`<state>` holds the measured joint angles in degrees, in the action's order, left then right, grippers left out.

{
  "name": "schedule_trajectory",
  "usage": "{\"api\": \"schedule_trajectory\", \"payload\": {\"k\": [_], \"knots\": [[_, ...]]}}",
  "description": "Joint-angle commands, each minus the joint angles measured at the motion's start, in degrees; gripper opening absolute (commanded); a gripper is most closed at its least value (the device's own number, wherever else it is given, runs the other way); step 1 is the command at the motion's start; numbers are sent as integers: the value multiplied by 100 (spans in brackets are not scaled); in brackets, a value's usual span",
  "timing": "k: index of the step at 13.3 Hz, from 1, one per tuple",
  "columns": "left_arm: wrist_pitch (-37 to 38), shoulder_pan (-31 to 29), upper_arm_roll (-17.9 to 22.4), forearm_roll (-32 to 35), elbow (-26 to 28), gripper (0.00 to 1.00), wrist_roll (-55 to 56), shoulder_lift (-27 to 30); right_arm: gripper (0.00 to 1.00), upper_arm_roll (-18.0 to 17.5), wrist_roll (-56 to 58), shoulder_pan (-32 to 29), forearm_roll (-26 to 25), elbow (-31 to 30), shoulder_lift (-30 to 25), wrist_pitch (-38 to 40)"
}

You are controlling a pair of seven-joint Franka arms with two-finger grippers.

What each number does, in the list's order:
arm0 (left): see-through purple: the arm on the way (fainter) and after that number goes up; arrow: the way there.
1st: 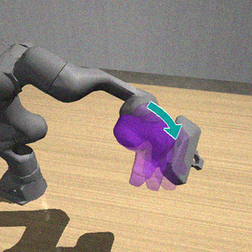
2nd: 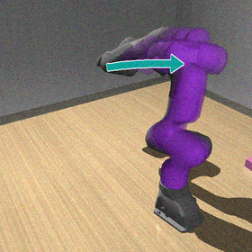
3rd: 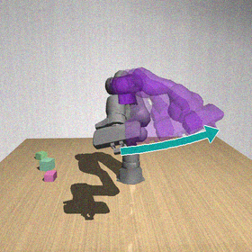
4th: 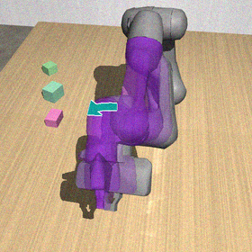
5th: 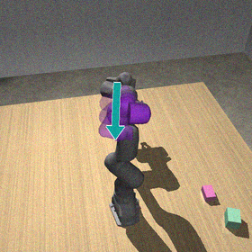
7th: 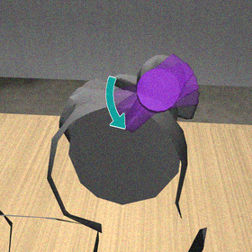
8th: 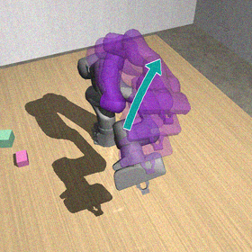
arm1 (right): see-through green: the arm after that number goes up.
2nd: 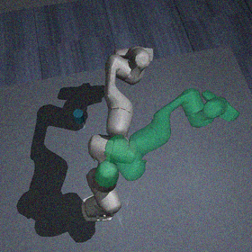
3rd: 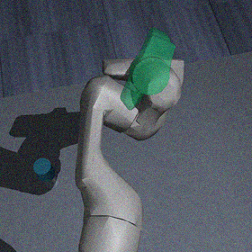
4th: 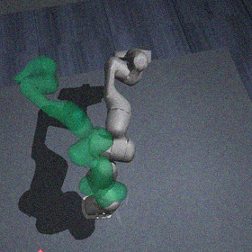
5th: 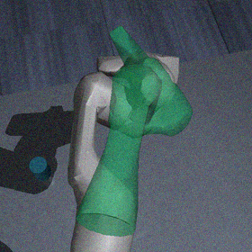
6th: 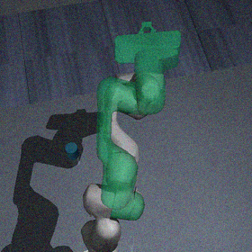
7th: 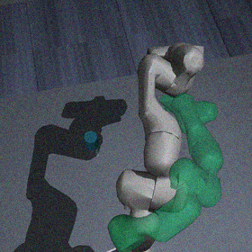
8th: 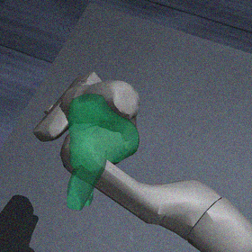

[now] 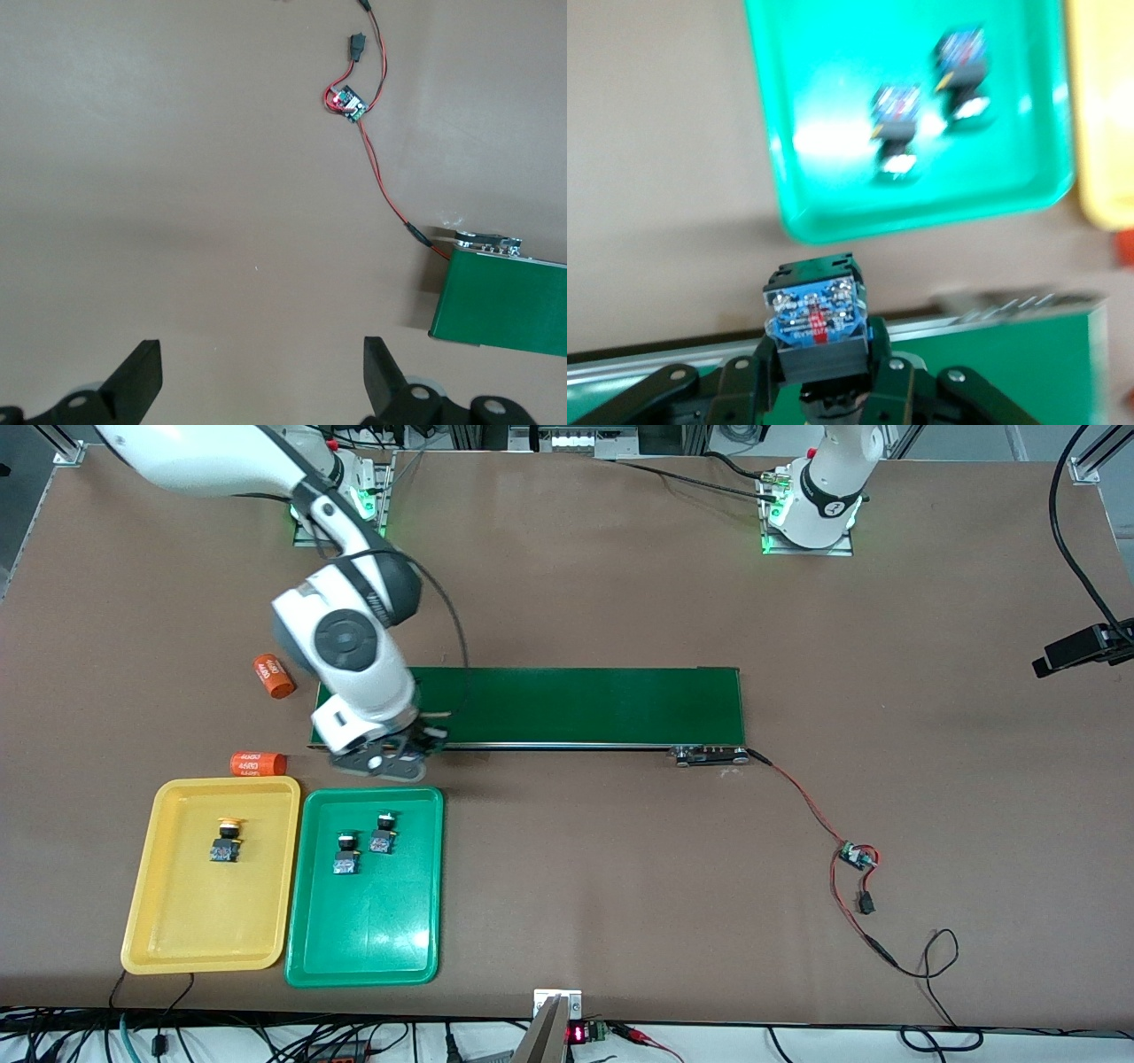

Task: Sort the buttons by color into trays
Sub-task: 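Lower the button into the yellow tray and open the right gripper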

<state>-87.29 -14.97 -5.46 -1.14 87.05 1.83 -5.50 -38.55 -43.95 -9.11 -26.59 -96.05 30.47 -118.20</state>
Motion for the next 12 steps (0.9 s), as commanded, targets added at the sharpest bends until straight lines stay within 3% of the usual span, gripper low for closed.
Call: {"api": "schedule_trajectory", "payload": {"k": [1,3,5,12], "knots": [[133,-94,-16,61,14,100,-51,84,3,293,1358,-450,425,543,249,210],[134,-94,-17,61,5,100,-51,84,4,899,2315,-486,497,850,433,201],[133,-94,-17,61,5,100,-51,93,4,1235,2715,-573,506,1061,696,122],[125,-94,-104,79,-12,100,-51,93,7,1587,3235,-846,427,1106,1470,-1134]]}}
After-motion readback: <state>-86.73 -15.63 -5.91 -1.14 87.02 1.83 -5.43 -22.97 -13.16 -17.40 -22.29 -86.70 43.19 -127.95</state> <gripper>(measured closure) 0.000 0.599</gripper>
